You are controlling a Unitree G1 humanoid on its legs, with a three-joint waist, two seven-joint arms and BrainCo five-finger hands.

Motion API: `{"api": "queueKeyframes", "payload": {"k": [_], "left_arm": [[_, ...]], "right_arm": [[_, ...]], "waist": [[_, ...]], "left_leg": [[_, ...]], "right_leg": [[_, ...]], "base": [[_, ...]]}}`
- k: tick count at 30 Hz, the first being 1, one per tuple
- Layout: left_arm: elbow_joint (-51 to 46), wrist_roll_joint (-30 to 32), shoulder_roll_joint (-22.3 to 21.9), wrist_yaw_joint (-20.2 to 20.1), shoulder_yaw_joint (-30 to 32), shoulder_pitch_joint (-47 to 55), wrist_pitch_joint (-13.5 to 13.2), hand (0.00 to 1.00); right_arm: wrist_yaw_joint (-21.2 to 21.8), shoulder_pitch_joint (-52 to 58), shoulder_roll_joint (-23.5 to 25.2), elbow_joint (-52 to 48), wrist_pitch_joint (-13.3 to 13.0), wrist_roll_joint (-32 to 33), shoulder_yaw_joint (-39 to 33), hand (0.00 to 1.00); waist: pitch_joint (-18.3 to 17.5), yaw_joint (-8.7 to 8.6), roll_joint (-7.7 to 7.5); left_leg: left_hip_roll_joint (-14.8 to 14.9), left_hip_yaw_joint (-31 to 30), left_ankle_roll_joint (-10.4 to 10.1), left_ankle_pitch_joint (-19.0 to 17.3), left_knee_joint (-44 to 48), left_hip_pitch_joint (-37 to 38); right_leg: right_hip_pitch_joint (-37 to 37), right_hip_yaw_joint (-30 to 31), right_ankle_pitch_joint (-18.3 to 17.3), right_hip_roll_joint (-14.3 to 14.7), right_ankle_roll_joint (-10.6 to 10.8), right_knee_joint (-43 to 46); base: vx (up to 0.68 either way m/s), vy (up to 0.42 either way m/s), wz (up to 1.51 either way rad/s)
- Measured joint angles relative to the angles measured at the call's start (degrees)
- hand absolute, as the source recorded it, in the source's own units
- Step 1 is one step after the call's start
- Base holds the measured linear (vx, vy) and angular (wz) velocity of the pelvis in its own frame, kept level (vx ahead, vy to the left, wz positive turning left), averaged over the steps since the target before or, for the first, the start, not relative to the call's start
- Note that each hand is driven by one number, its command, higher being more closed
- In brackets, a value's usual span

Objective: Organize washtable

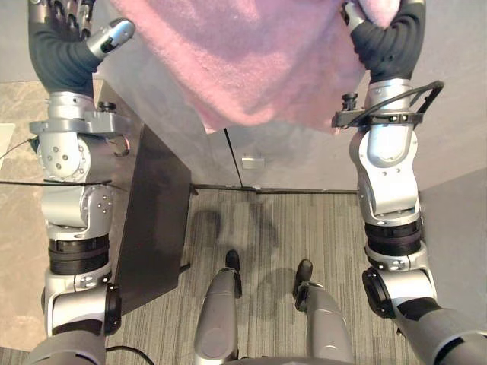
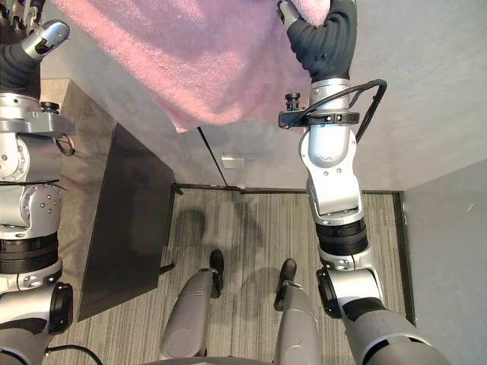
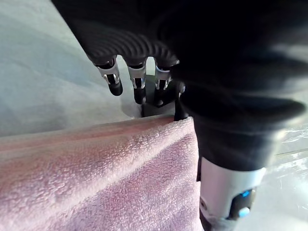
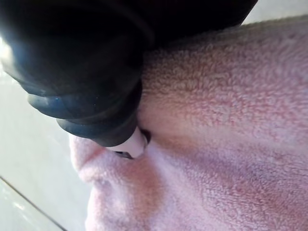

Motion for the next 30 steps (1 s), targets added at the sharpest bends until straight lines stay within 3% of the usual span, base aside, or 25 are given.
{"api": "queueKeyframes", "payload": {"k": [11, 18, 21, 23, 30], "left_arm": [[-0.32, 1.14, -0.03, 0.06, -0.60, 1.55, -0.77, 0.00], [-4.45, 6.19, -3.90, 0.15, 1.23, 7.10, -0.70, 0.00], [-9.41, 11.85, -8.07, 0.23, 2.95, 12.95, -0.64, 0.00], [-13.03, 19.78, -11.00, 0.38, 4.25, 19.04, -0.59, 0.00], [-16.56, 36.09, -16.76, -0.42, 9.67, 36.64, -0.07, 0.00]], "right_arm": [[0.41, 4.39, 3.51, 0.02, -0.96, 2.55, 1.05, 0.00], [1.39, 12.49, 8.29, 0.60, -1.03, 6.36, 1.03, 0.00], [2.07, 19.14, 10.40, 0.63, -1.04, 7.01, 1.06, 0.00], [4.19, 25.64, 11.60, 0.64, -1.08, 6.93, 1.14, 0.00], [10.84, 38.39, 11.26, 2.91, -1.42, 3.94, 2.07, 0.00]], "waist": [[-0.81, -0.11, 0.02], [-1.91, -0.25, -0.28], [-2.81, -0.24, -0.55], [-4.73, -0.25, -1.14], [-7.71, -1.17, -1.25]], "left_leg": [[0.17, 0.07, -0.28, -0.32, 0.01, 0.08], [0.32, 0.20, -0.43, -0.41, -0.12, 1.31], [0.29, 0.27, -0.76, -0.79, -0.96, 4.28], [0.06, 0.40, -0.93, -0.91, -2.47, 6.93], [-0.57, -0.24, -1.15, -0.60, -6.82, 13.62]], "right_leg": [[0.02, 0.10, -0.09, 0.08, -0.11, 0.30], [0.64, 0.19, -0.86, 0.11, -0.26, 1.24], [3.30, 0.11, -1.72, 0.10, -0.33, 1.05], [5.46, -0.01, -2.84, -0.02, -0.33, 0.56], [12.25, -1.25, -2.98, 0.10, 0.01, -3.17]], "base": [[0.00, 0.000, 0.00], [0.00, 0.000, 0.00], [0.05, -0.017, 0.02], [0.07, -0.024, 0.05], [0.07, -0.014, 0.07]]}}
